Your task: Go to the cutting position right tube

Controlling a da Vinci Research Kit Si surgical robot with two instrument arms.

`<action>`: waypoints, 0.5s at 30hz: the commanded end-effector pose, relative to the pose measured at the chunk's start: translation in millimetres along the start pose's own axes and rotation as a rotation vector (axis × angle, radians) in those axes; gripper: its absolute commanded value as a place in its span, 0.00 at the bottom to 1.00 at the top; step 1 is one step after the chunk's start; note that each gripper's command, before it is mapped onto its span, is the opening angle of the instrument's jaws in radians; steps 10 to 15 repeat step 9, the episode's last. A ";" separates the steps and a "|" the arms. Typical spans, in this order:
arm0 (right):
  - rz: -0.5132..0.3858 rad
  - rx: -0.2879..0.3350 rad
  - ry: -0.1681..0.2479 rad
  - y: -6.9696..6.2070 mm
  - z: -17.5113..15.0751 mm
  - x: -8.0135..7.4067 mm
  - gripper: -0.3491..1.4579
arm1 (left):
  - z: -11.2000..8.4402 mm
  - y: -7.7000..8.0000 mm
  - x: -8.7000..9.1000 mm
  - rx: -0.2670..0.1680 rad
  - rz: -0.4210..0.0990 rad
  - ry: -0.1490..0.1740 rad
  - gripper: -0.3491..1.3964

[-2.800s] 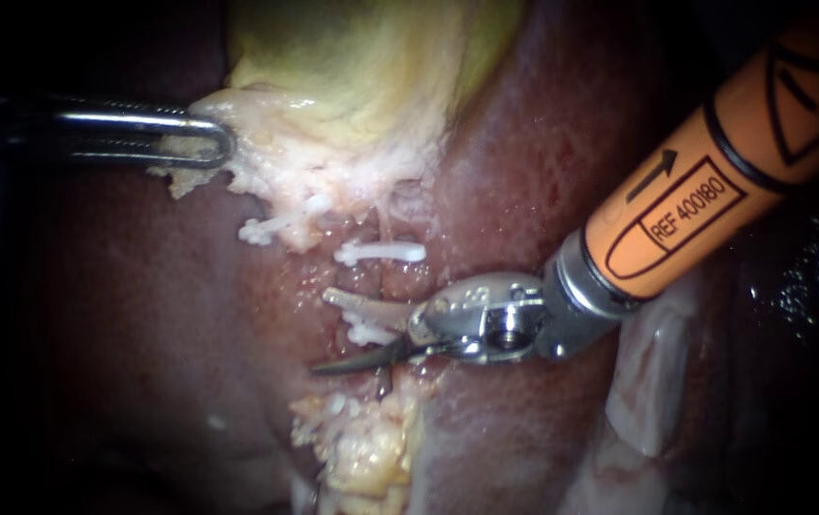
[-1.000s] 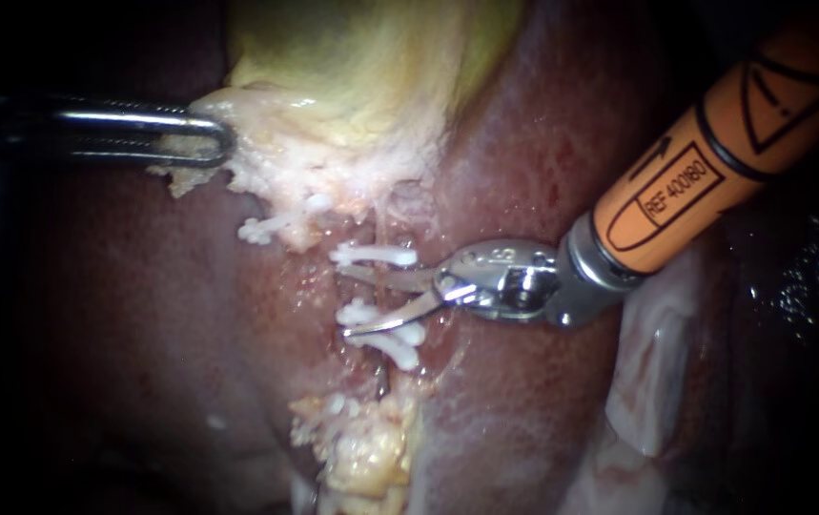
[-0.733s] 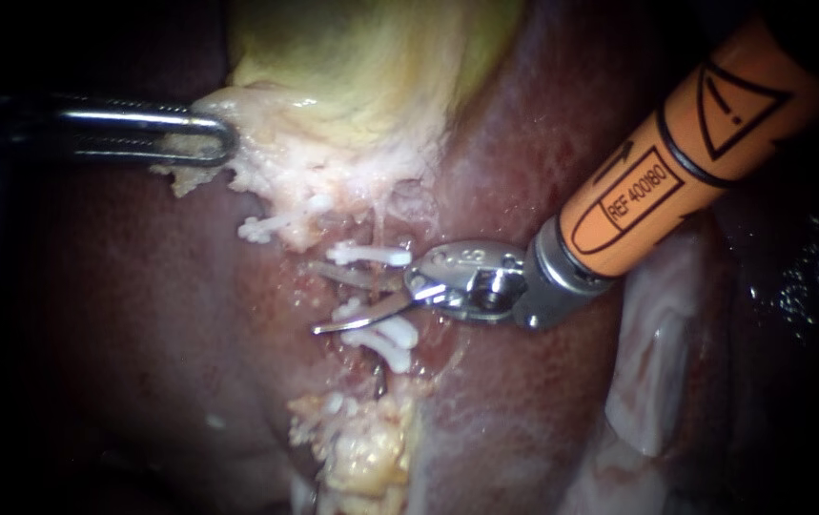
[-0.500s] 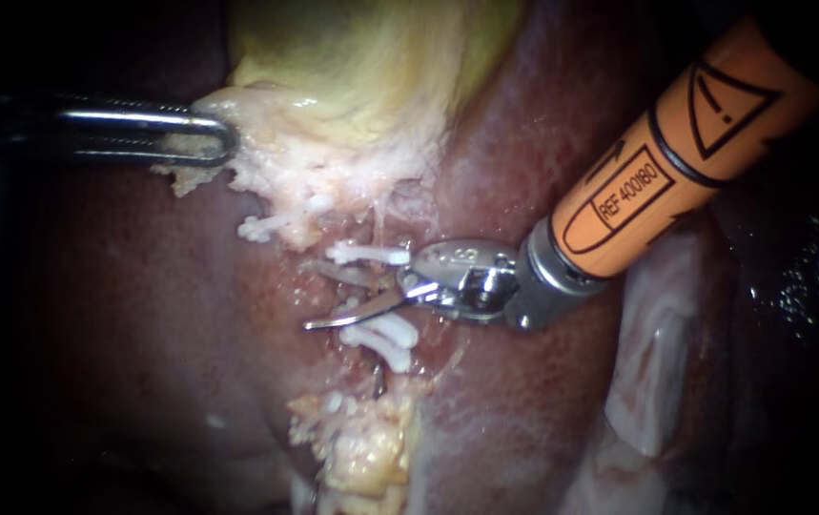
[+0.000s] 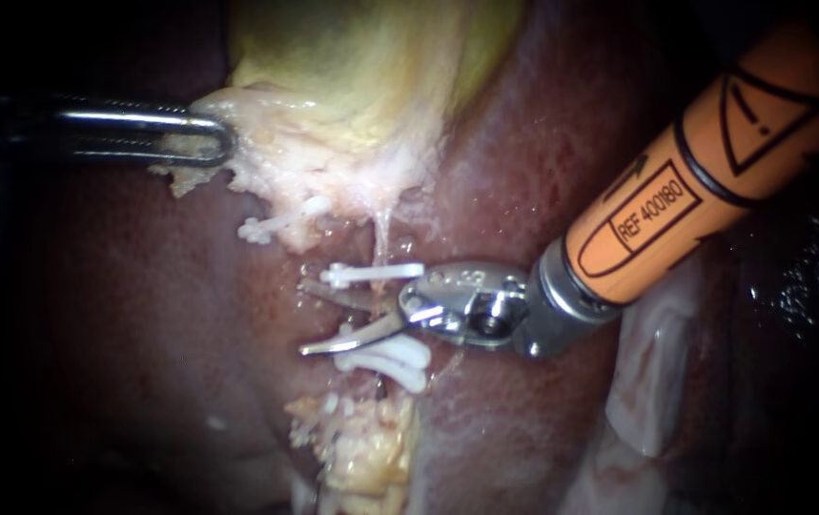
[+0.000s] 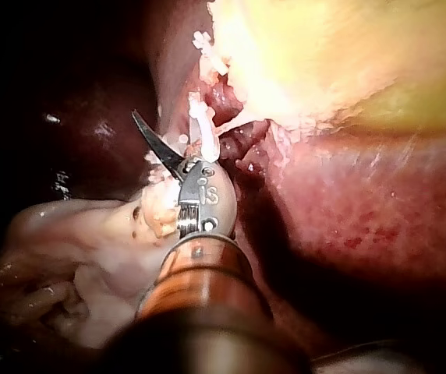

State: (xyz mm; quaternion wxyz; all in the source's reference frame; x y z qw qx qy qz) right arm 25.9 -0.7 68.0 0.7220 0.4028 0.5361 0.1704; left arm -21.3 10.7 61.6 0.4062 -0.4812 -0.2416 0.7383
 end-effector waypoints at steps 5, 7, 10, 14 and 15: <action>-0.001 0.001 0.004 -0.3 0.1 0.2 0.87 | 0.0 0.0 0.0 -0.001 0.000 0.000 0.00; -0.001 0.001 0.004 -0.3 0.1 0.2 0.87 | 0.0 0.0 0.1 -0.001 0.000 0.000 0.00; 0.005 0.001 0.003 -0.3 0.1 0.1 0.87 | 0.0 0.0 0.1 -0.001 0.000 0.000 0.00; 0.005 0.001 0.003 -0.3 0.1 0.1 0.87 | 0.0 0.0 0.1 -0.001 0.000 0.000 0.00; 0.005 0.001 0.003 -0.3 0.1 0.1 0.87 | 0.0 0.0 0.1 -0.001 0.000 0.000 0.00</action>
